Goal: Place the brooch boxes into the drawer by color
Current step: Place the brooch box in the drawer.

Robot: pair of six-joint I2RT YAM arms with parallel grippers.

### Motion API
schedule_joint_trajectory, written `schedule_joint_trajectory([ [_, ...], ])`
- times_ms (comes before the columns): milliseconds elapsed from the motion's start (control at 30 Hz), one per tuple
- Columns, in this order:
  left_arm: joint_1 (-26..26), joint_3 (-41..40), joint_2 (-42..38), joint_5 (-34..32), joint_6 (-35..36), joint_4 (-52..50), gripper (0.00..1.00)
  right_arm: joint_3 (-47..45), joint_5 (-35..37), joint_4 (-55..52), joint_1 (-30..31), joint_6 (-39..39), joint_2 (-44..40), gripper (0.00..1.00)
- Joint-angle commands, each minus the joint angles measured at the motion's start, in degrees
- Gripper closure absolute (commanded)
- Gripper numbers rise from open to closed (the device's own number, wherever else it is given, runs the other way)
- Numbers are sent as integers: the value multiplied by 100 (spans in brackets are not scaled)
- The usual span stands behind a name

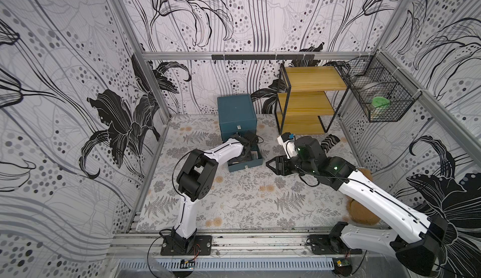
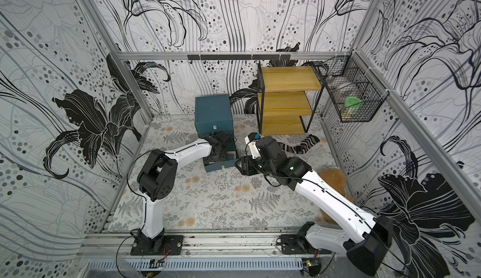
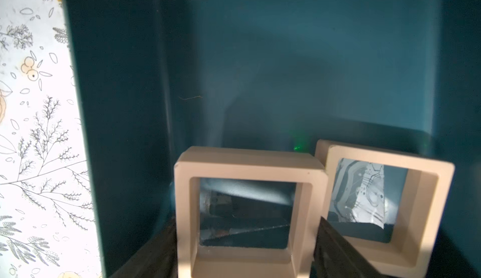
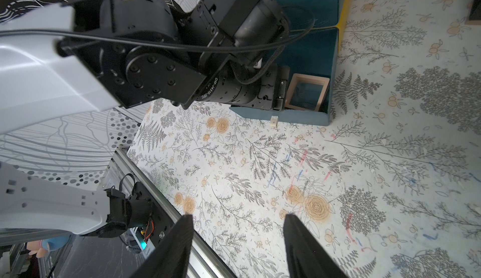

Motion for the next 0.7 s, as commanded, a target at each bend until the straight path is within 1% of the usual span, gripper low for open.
schedule_joint_trajectory([
  [0, 41, 200, -21, -21, 87, 129, 17, -133, -74, 72, -25, 76, 60, 39],
  [133, 43, 199, -126, -5, 79, 169, 14, -184, -104, 124, -18, 115, 72, 37],
  [267, 42, 293, -273, -62, 53, 156, 15, -191, -96, 141, -19, 148, 68, 36],
  [367, 42, 392, -537, -87, 14, 171, 16, -191, -86, 176, -26, 189, 87, 37],
  [567, -12, 276, -1488, 226, -140, 453, 23, -236, -204, 280, -145, 470, 367, 40],
  [667, -8, 182, -2071, 463, -140, 701, 26, -457, -469, 401, -361, 751, 707, 46],
])
